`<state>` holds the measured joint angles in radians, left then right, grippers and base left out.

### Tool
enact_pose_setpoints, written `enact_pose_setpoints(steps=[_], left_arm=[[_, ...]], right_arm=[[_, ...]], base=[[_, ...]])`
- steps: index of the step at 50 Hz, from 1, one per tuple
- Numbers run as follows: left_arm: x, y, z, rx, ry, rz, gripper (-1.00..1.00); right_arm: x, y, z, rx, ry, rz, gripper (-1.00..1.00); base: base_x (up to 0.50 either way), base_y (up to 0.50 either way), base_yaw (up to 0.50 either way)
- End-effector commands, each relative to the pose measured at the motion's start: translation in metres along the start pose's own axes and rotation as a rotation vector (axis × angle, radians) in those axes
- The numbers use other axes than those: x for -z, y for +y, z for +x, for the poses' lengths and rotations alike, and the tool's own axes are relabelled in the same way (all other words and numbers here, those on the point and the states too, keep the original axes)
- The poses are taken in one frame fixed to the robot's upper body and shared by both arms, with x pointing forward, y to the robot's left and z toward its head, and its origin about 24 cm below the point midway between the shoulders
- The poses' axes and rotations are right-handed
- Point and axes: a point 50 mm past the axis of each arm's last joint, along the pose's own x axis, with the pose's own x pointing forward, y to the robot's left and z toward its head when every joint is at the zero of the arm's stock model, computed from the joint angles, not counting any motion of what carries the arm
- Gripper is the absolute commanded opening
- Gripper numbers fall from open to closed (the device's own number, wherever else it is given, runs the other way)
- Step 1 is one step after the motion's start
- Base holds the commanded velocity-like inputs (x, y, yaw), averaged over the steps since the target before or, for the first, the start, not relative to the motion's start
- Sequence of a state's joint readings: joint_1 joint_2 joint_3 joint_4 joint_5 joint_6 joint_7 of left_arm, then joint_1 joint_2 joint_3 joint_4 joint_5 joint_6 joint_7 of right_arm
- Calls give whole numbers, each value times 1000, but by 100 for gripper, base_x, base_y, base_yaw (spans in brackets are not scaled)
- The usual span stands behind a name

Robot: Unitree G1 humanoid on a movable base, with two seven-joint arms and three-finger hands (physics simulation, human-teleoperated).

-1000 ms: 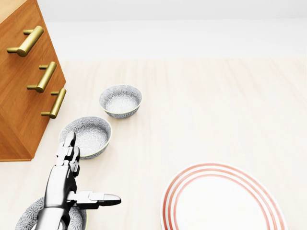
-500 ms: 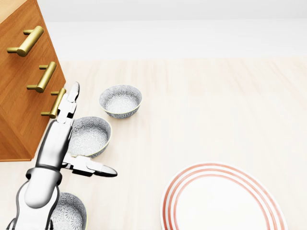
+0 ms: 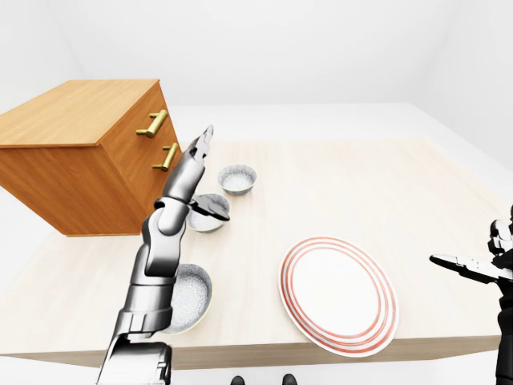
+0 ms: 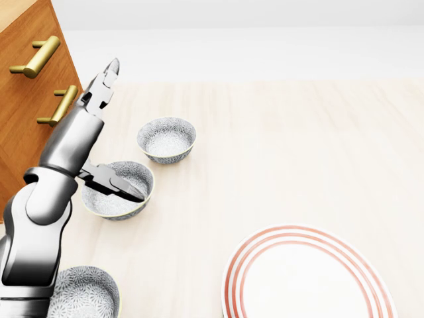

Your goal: Put the bowl in the middle on the plate.

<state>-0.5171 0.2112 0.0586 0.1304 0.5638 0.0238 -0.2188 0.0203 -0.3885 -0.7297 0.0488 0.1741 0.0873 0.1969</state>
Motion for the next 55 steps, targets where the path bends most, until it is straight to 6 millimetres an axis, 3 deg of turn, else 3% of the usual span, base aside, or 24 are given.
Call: enact_pose_setpoints(steps=[1, 5, 19, 45, 55], left_arm=[[-8, 16, 19, 2, -43, 256, 100], [-17, 21, 23, 3, -67, 339, 100], [-14, 23, 34, 173, 11, 448, 100], [-8, 22, 41, 161, 74, 659, 100], [2, 17, 39, 149, 104, 728, 100]], right_arm=[[1, 1, 1, -1, 5, 2, 100], [-2, 0, 0, 0, -7, 0, 100], [1, 0, 0, 0, 4, -2, 100], [2, 0, 1, 2, 12, -5, 100], [0, 0, 1, 2, 2, -9, 100]], base=[[0, 0, 0], [0, 0, 0], [0, 0, 0], [0, 0, 0], [0, 0, 0]])
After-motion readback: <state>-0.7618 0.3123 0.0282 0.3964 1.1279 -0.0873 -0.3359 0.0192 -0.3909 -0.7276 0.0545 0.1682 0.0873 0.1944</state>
